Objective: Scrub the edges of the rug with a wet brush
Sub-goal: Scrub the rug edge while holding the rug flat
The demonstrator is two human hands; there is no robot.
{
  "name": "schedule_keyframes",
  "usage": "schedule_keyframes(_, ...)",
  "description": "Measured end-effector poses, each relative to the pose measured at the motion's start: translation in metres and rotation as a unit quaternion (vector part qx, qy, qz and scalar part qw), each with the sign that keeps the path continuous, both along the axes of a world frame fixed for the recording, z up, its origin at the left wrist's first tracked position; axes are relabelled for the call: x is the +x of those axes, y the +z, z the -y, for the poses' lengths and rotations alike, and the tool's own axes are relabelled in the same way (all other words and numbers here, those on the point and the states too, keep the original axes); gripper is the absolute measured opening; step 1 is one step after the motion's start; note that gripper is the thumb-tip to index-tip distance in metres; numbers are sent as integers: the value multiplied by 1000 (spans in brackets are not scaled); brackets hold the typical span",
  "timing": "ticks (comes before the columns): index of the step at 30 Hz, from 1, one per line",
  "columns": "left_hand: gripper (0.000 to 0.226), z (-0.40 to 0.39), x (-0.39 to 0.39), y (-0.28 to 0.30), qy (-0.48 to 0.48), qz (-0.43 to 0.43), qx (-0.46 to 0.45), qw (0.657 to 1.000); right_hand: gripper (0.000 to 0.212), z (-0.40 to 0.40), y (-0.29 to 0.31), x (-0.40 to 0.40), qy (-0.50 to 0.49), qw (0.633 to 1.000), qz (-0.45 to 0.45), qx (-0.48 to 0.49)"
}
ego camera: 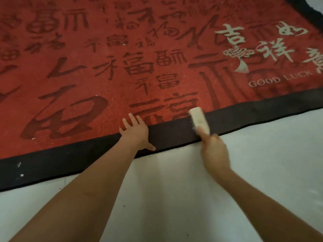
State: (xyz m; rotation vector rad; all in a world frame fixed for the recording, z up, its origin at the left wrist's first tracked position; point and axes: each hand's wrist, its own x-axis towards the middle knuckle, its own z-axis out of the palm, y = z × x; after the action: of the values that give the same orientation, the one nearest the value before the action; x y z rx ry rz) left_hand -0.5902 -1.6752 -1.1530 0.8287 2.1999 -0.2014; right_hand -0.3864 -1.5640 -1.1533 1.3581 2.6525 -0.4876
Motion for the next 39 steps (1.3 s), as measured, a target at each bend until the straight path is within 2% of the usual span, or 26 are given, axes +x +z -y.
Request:
schedule_keyframes(2, 134, -5, 0, 0, 4, -5, -15, 1000, 62, 33, -1, -2, 147, 988, 15, -48)
schedule_keyframes(4, 133, -4, -1, 1, 10, 0, -23, 1000, 65, 11, 0, 8, 212, 976, 11, -44)
schedule_keyframes(5, 132, -5, -1, 3, 11, 3, -28, 1000, 63, -15, 0, 14, 184, 982, 24, -28)
schedule_keyframes(8, 129, -18, 1, 9, 46, 8, -62, 997, 56, -55, 4, 25, -45, 999, -27, -14)
schedule_keyframes(9, 126, -30, 5, 10, 73, 12, -61, 995, 57, -45, 5, 19, -45, 998, -37, -13)
schedule_keyframes(11, 112, -55, 13, 10, 102, 10, 0, 995, 61, -16, 0, 6, 59, 997, -22, -46)
schedule_keyframes(13, 102, -73, 28, 6, 29, -6, 94, 995, 65, -9, 1, 12, 173, 983, -18, -63)
schedule_keyframes(14, 104, -82, 36, 1, -25, -2, 118, 993, 66, -29, 1, 22, 181, 982, -9, -46)
schedule_keyframes(15, 110, -87, 45, -5, -67, 10, 121, 990, 65, -57, -2, 32, 140, 990, -1, -32)
schedule_keyframes(16, 116, -92, 52, -8, -85, 19, 112, 990, 63, -86, -3, 45, 49, 998, -15, -21)
schedule_keyframes(18, 120, -111, 62, -14, -83, 25, 115, 990, 59, -110, -5, 58, -110, 992, -57, 5)
schedule_keyframes(19, 121, -122, 65, -15, -79, 25, 125, 989, 59, -101, -10, 55, -119, 990, -73, 2)
schedule_keyframes(21, 119, -145, 75, -16, -82, 28, 149, 985, 62, -73, -17, 44, -64, 993, -91, -28)
schedule_keyframes(24, 115, -170, 83, -20, -77, 20, 124, 989, 67, -91, -14, 55, 32, 998, -51, -9)
schedule_keyframes(25, 115, -174, 85, -20, -73, 14, 107, 991, 67, -118, -11, 63, 14, 1000, -19, 8)
schedule_keyframes(26, 116, -176, 87, -17, -71, 10, 92, 993, 66, -145, -5, 71, -45, 999, -1, 13)
schedule_keyframes(28, 117, -183, 90, -10, -62, 20, 61, 996, 61, -156, 1, 71, -152, 987, -41, 8)
schedule_keyframes(30, 118, -187, 93, -4, -53, 31, 41, 997, 62, -122, -3, 49, -102, 992, -65, -23)
schedule_keyframes(32, 117, -190, 92, -2, -56, 29, 31, 998, 69, -94, -8, 43, 9, 998, -33, -51)
schedule_keyframes(34, 118, -190, 89, -3, -65, 27, 29, 997, 70, -117, -3, 56, 42, 999, -16, -14)
schedule_keyframes(35, 118, -188, 88, -4, -71, 23, 31, 997, 69, -143, 0, 65, -7, 1000, -1, -10)
schedule_keyframes(37, 119, -186, 87, -4, -80, 17, 34, 996, 66, -166, 9, 75, -144, 989, -32, -15)
schedule_keyframes(39, 120, -187, 88, -1, -81, 17, 30, 996, 68, -143, 7, 64, -140, 988, -56, -15)
